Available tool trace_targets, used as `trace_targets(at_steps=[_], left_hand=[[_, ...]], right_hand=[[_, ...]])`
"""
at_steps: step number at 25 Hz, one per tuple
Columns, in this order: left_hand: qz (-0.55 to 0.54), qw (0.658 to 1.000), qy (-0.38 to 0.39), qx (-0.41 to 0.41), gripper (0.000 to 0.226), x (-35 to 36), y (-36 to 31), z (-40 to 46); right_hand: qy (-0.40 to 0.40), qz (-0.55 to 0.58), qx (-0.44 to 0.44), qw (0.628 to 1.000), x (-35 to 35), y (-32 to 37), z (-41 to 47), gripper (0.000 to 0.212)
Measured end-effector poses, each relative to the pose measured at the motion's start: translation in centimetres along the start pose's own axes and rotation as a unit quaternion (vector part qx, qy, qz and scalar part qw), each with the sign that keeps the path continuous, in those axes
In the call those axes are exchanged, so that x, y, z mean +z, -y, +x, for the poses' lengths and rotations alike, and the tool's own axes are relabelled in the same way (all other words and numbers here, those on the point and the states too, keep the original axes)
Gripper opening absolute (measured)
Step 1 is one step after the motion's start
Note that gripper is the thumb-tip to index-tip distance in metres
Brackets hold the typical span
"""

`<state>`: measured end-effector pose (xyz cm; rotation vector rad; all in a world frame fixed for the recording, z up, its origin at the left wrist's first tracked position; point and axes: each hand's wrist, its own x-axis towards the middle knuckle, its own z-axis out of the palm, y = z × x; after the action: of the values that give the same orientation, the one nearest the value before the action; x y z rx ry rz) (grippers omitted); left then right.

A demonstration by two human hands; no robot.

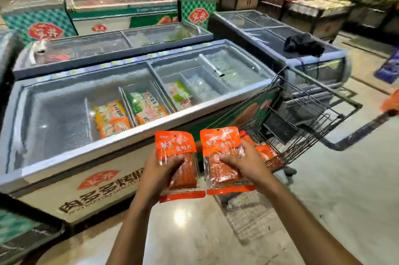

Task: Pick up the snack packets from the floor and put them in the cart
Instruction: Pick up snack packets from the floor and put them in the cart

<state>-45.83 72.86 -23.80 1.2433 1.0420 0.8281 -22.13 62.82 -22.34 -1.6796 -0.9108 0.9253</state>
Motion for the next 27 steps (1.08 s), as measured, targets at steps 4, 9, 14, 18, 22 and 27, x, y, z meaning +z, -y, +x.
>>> trace_targets(at_steps=[4,9,14,18,22,27], left_hand=[[-0.002,0.995,0.095,-0.017,0.03,8.2,0.4,5.9],[0.012,0.989,0.141,-0.031,0.046,19.2,1.5,11.9],[0.025,0.991,0.105,-0.08,0.034,30.1,5.0,17.1],[0.025,0.992,0.061,-0.112,0.055,35.7,9.2,20.8],[0.042,0.986,0.019,-0.158,0.041,39.2,14.3,24.8],[0.065,0.971,-0.016,-0.23,0.076,42.7,21.9,32.0]], right_hand=[[-0.059,0.021,0.031,0.998,-6.8,-2.4,3.8,0.063],[-0.094,0.056,0.063,0.992,-16.5,-6.1,10.2,0.051],[-0.063,0.066,0.086,0.992,-26.2,-10.3,17.4,0.047],[-0.027,0.055,0.112,0.992,-31.4,-14.0,23.1,0.045],[-0.024,0.025,0.15,0.988,-34.2,-18.9,30.3,0.039],[-0.036,0.012,0.219,0.975,-35.6,-25.0,38.7,0.029]])
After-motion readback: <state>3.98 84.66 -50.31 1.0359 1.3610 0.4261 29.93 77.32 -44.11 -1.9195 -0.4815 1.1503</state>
